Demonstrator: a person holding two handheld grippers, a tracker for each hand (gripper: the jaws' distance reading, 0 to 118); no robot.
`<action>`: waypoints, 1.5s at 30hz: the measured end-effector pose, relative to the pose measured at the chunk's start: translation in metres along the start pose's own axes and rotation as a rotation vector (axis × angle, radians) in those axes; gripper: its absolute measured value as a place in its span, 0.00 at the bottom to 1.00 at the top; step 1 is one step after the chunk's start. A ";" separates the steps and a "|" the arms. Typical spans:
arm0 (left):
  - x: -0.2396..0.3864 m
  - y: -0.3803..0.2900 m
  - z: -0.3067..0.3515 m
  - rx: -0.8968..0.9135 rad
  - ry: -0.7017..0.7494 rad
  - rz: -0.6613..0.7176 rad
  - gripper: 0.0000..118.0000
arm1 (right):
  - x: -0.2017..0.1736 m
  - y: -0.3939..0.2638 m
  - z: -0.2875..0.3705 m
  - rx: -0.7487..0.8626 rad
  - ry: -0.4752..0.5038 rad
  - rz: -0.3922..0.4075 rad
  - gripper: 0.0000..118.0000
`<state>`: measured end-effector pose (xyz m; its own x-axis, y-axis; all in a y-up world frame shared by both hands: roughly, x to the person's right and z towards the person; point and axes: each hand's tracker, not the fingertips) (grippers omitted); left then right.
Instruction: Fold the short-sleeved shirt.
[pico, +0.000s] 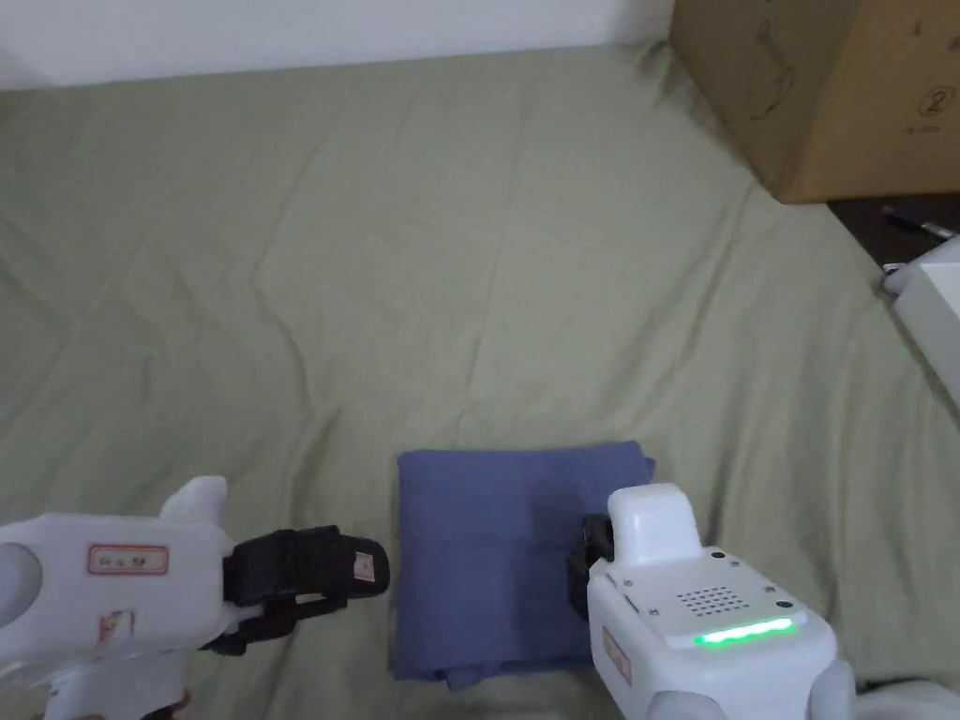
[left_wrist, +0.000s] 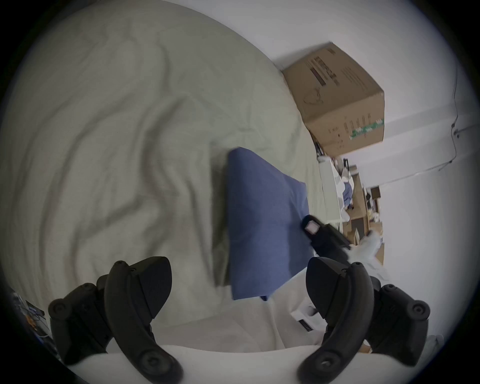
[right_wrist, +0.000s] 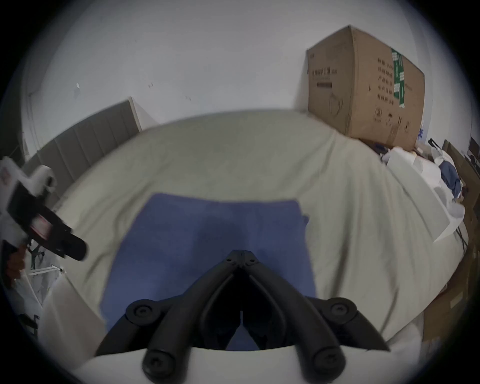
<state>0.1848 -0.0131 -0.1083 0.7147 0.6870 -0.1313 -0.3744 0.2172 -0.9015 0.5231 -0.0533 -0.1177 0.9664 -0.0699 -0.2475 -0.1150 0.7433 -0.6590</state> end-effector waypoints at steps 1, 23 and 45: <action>-0.007 0.000 0.002 0.023 -0.041 0.014 0.90 | 0.000 -0.008 -0.007 0.000 -0.013 -0.009 0.00; 0.001 0.047 -0.132 -0.180 -0.220 0.137 0.23 | 0.004 -0.021 -0.004 0.075 -0.012 -0.012 0.00; -0.025 0.114 0.050 -0.047 0.326 -0.031 0.20 | -0.069 0.095 0.163 0.663 -0.121 -0.045 0.00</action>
<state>0.0944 0.0293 -0.1869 0.8796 0.4207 -0.2220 -0.3275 0.1972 -0.9240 0.4834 0.1306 -0.0472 0.9903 -0.0635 -0.1233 0.0536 0.9952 -0.0819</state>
